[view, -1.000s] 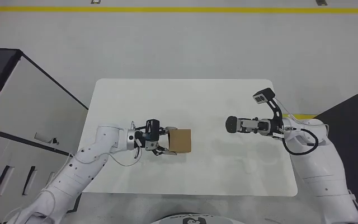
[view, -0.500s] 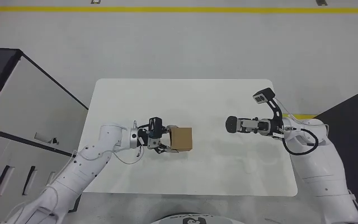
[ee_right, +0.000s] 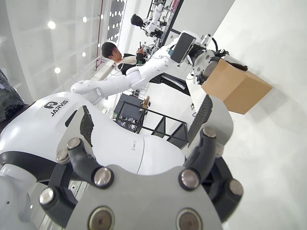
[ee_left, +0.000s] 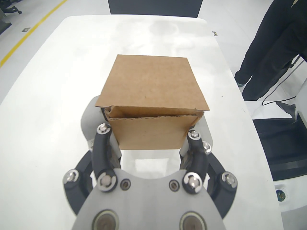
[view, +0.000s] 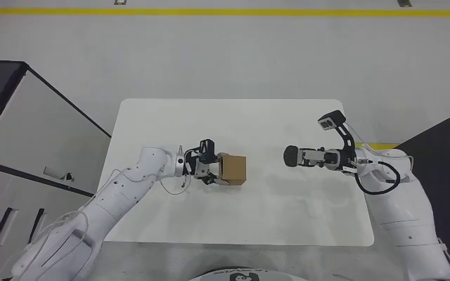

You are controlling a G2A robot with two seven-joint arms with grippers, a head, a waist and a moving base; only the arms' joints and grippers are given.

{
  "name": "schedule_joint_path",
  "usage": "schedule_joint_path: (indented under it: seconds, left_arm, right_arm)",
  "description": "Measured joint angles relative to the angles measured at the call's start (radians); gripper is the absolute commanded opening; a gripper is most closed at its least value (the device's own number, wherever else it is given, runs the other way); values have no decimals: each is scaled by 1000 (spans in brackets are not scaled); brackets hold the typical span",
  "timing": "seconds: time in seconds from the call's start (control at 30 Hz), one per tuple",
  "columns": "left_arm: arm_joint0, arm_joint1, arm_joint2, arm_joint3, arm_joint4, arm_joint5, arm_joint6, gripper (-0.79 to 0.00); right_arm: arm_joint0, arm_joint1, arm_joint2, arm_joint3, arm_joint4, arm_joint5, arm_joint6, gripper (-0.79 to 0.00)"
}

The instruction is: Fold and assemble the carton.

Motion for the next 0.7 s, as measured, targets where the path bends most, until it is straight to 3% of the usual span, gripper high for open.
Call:
schedule_joint_path:
  seconds: [0.2,0.53,0.7]
  left_arm:
    - [-56,-37,49,89,16,9,61,-785]
    - [-39,-37,43,90,-10,19,43,-785]
    - [-34,-42,44,117,-45,-18,80,-785]
  right_arm:
    - [0,0,0,0,0,0,0,0]
    - [0,0,0,0,0,0,0,0]
    - [0,0,0,0,0,0,0,0]
